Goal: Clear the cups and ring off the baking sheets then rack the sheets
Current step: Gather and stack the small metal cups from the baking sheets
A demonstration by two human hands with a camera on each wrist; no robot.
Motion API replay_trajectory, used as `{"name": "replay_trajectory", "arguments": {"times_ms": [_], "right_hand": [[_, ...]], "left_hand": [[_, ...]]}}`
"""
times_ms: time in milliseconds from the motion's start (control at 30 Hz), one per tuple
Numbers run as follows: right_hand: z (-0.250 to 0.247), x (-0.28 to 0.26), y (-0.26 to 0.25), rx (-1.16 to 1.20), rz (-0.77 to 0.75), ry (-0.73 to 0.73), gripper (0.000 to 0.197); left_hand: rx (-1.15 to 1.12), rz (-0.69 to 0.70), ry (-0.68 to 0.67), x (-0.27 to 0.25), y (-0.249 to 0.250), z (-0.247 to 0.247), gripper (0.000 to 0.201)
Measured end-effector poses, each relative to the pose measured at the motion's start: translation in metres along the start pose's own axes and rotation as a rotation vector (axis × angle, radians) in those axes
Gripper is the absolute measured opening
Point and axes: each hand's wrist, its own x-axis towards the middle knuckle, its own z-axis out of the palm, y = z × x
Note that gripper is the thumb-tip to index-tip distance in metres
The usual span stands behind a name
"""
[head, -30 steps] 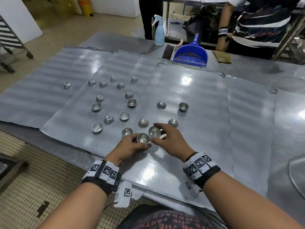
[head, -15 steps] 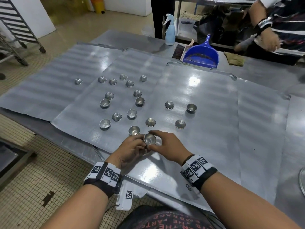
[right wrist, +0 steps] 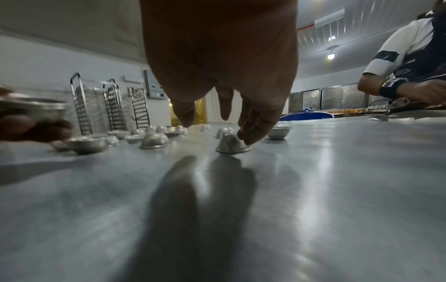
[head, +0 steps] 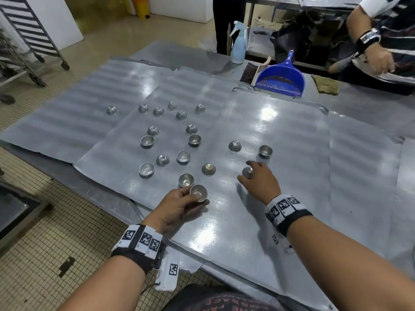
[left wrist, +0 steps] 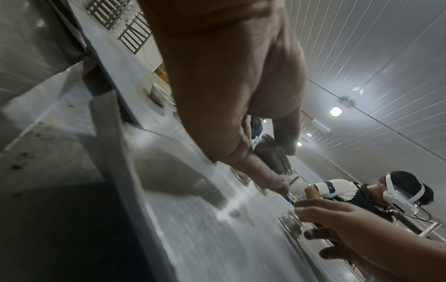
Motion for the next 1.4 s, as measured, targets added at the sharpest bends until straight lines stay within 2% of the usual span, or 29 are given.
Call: {"name": "replay_trajectory", "arguments": {"times_ms": [67,167,367,533,700,833,933,1100,1200,1333,1400], "right_hand": [[0.0,0.008,0.009,-0.086,0.002,-0.075,0.065],[0.003,0.016,0.015,-0.209,-0.019,-0.147,0.063],[0.009,0.017,0.013,-0.234,-0.078,-0.076,0.033],[0.012,0.007,0.014,-0.238,-0.101,-0.047,0.039],[0.015,-0.005,0.021,-0.182,-0.118,-0.014,0.024],[0.014,-0.015,0.022,-0.139,-0.123,0.012,0.03],[0.011,-0.02,0.021,-0.136,-0.095,-0.011,0.037],[0.009,-0.029,0.024,-0.098,-0.074,-0.011,0.03],[0.008,-0.032,0.026,-0.061,-0.064,0.005,0.03],[0.005,-0.037,0.028,-0.031,-0.03,-0.003,0.047],[0.004,-0.04,0.03,0.016,-0.026,0.023,0.048]], "left_hand": [[0.027,0.004,-0.002,0.001,-0.001,0.0,0.037],[0.071,0.007,-0.004,0.001,0.0,0.002,0.039],[0.099,0.002,-0.024,0.005,0.003,0.003,0.04],[0.105,0.004,-0.042,0.011,0.005,0.008,0.041],[0.112,0.021,-0.067,0.016,0.009,0.017,0.054],[0.12,0.055,-0.074,0.018,0.01,0.023,0.057],[0.135,0.055,-0.077,0.019,0.011,0.027,0.049],[0.197,0.027,-0.101,0.02,0.013,0.032,0.048],[0.198,0.019,-0.111,0.022,0.014,0.038,0.036],[0.171,0.027,-0.111,0.027,0.011,0.045,0.031],[0.163,0.024,-0.116,0.029,0.009,0.049,0.03]]}}
